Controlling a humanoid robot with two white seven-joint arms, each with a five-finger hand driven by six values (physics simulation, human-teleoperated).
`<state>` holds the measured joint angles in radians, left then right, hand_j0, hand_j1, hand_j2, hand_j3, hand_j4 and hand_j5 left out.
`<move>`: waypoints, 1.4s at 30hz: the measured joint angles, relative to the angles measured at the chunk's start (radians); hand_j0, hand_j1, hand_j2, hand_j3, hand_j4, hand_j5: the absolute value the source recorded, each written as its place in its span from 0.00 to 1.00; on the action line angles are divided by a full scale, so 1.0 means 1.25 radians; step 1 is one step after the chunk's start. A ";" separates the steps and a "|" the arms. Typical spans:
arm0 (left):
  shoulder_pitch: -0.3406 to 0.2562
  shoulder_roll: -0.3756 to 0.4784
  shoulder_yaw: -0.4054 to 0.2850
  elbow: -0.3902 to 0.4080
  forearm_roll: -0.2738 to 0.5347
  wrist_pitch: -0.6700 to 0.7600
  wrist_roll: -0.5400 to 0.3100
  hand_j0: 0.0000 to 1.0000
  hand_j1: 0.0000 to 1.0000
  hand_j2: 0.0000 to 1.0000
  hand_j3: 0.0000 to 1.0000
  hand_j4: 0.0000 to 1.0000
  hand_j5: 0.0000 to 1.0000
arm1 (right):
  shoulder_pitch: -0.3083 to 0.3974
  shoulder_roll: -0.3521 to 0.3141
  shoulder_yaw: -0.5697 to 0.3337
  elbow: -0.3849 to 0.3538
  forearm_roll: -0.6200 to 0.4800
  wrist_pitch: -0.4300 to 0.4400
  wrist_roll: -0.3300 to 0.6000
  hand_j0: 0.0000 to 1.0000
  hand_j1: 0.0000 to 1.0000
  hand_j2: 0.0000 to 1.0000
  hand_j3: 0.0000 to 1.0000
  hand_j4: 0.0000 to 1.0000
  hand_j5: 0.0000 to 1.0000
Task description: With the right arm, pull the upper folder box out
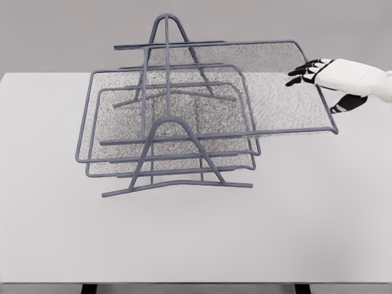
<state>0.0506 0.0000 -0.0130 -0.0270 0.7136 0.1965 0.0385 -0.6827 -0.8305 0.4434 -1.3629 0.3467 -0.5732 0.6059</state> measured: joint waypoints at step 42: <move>-0.002 0.000 0.000 -0.001 0.001 0.000 0.000 1.00 1.00 1.00 1.00 1.00 1.00 | 0.025 -0.140 -0.061 -0.230 -0.074 -0.032 0.004 1.00 1.00 1.00 1.00 1.00 1.00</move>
<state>0.0476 0.0000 -0.0125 -0.0288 0.7143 0.1964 0.0386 -0.6519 -1.0054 0.3675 -1.6505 0.2537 -0.6137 0.6114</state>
